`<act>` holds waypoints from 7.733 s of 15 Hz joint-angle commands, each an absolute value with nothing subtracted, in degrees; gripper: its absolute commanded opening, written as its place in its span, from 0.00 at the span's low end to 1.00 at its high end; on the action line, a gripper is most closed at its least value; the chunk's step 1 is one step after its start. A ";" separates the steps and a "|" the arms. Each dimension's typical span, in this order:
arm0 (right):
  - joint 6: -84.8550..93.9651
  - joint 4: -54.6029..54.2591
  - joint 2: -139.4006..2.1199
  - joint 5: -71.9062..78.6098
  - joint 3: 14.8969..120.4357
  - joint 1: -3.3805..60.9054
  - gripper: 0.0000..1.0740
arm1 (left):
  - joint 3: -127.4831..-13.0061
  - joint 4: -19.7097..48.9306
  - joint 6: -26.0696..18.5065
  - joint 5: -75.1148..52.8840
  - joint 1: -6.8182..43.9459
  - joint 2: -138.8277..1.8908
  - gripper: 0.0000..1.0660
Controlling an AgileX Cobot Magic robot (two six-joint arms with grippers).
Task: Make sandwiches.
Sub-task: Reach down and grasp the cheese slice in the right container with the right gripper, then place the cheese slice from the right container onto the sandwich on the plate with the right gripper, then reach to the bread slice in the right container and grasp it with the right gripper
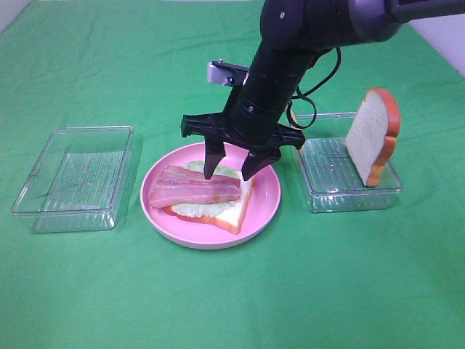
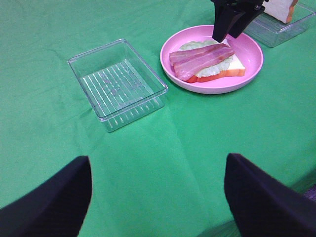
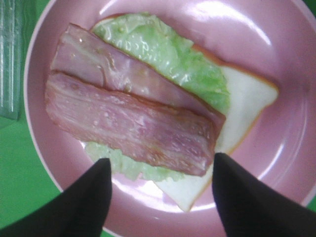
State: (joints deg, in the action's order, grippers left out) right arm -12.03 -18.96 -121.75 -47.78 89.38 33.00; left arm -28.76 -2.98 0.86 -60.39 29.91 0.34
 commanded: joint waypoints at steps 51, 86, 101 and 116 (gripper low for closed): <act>-5.27 -2.69 -122.78 -59.70 104.45 22.75 0.00 | -28.53 -2.46 0.97 -59.87 30.02 1.43 0.67; 10.08 -41.71 -117.80 -48.13 82.51 23.95 0.61 | -28.53 -2.46 0.97 -59.87 30.02 1.43 0.67; -6.36 -1.32 -100.78 -51.57 82.51 8.31 0.71 | -28.53 -2.46 0.97 -59.87 30.02 1.43 0.67; 1.38 -8.82 -111.78 -46.93 82.51 4.64 0.05 | -28.53 -2.46 0.97 -59.87 30.02 1.43 0.67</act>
